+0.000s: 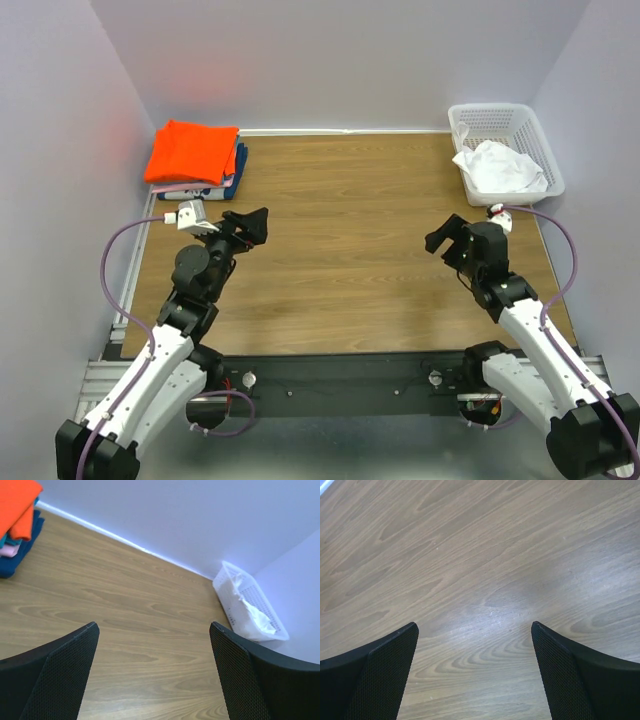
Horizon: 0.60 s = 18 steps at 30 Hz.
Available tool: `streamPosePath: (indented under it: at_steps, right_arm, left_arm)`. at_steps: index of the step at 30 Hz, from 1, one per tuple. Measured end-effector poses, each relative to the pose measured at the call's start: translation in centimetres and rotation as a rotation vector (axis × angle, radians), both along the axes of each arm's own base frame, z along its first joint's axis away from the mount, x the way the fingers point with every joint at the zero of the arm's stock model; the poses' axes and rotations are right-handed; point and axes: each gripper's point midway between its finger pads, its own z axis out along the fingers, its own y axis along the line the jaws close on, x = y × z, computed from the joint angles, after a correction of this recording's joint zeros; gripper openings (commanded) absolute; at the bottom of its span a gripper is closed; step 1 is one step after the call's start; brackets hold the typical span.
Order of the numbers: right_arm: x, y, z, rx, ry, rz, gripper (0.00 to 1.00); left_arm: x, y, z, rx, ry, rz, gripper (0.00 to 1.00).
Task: Fold and stack the t-shirts
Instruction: Grab the tshirt from the pile
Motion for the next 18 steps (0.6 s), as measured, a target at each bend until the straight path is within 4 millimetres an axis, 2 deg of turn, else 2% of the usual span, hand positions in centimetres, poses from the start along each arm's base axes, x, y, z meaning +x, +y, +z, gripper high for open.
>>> streamPosePath:
  at_steps: [5, 9, 12, 14, 15, 17, 18]
  right_arm:
    - [0.7, -0.5, 0.7, -0.001, -0.010, -0.048, 1.00]
    - [2.9, -1.4, 2.3, -0.024, -0.017, -0.125, 1.00]
    - [6.4, -2.5, 4.4, -0.083, -0.025, -0.218, 1.00]
    - [9.7, -2.9, 6.0, -0.125, -0.039, -0.267, 1.00]
    - [10.8, -3.3, 6.4, -0.140, -0.043, -0.283, 1.00]
    - [14.6, -3.9, 7.3, -0.150, -0.044, -0.304, 1.00]
    - [15.9, -4.4, 7.5, -0.150, -0.045, -0.316, 1.00]
  left_arm:
    - [1.0, 0.4, -2.7, 0.024, 0.090, 0.045, 0.98]
    - [1.5, 0.2, -3.8, 0.047, 0.133, 0.047, 0.98]
    - [1.6, 0.2, -3.8, 0.050, 0.132, 0.047, 0.98]
    - [1.5, 0.3, -3.7, 0.058, 0.126, 0.046, 0.98]
    - [1.5, 0.3, -3.6, 0.061, 0.124, 0.046, 0.98]
    - [1.4, 0.2, -3.1, 0.066, 0.104, 0.038, 0.98]
    - [1.3, 0.2, -2.7, 0.067, 0.089, 0.035, 0.98]
